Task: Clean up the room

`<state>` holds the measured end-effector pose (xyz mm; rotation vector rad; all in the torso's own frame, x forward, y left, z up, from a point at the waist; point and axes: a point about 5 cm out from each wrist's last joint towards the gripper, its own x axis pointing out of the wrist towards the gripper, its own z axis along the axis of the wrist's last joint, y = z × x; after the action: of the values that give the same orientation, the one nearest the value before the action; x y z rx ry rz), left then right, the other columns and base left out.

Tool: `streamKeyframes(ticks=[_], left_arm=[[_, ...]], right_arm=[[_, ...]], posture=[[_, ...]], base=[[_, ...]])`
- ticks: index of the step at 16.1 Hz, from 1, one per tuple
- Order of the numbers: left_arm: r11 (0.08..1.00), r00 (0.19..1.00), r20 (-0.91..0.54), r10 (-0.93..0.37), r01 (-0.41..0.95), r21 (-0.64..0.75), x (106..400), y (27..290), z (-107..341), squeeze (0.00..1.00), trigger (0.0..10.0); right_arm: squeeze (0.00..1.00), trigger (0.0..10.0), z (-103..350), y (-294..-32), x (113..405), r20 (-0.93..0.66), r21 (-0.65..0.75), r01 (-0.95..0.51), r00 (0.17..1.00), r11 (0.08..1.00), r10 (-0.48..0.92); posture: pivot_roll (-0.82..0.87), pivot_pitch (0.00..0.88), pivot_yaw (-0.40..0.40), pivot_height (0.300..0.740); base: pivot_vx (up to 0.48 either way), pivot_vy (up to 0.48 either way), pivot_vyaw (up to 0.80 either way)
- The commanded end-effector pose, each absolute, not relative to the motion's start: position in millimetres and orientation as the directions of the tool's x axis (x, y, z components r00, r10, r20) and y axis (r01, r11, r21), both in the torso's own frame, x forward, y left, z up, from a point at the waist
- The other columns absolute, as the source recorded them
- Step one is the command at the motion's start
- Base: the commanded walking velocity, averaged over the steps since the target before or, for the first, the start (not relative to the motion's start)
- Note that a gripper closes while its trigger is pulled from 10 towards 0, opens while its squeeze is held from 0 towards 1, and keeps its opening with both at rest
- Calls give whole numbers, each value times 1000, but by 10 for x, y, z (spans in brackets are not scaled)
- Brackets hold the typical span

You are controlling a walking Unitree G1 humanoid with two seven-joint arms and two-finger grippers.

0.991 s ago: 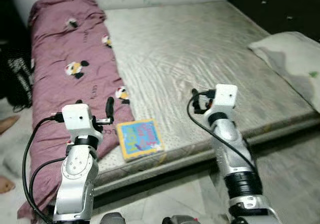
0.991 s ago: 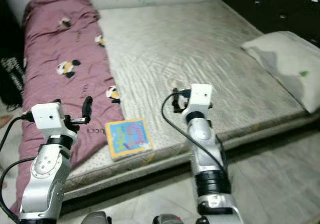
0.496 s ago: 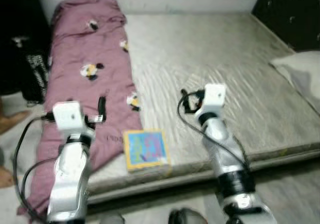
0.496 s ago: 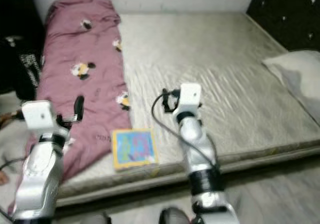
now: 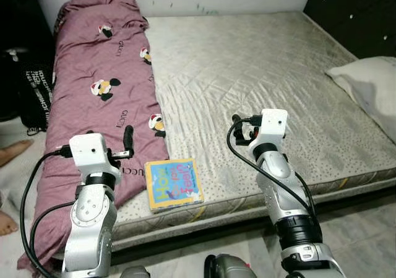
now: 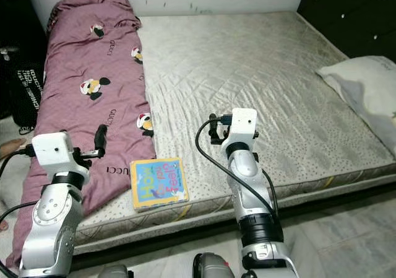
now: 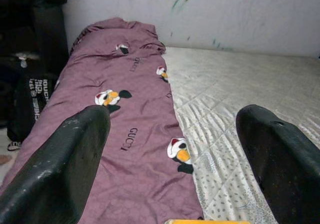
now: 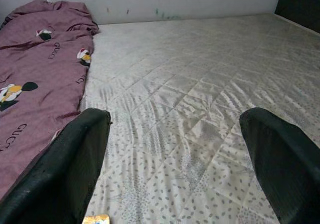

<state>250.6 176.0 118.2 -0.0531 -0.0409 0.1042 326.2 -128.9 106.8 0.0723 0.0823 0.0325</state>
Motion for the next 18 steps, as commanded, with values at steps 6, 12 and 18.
streamKeyframes(ticks=[6,12,18], left_arm=[[993,993,41,112,-111,-29,2488,1750,1186,0,10000],[989,988,47,145,-144,-18,2519,1757,1202,0,10000],[987,987,42,155,-154,-35,2537,1754,1197,0,10000]], right_arm=[[0,10000,1105,-1288,3286,-71,70,-29,997,997,34],[0,10000,1097,-1267,3278,-70,70,-38,997,997,43],[0,10000,1094,-1261,3283,-70,62,-44,996,997,48]], posture=[[14,104,-45,678],[13,104,-44,644],[11,102,-47,644]], base=[[0,0,0],[0,0,0],[0,0,0]])
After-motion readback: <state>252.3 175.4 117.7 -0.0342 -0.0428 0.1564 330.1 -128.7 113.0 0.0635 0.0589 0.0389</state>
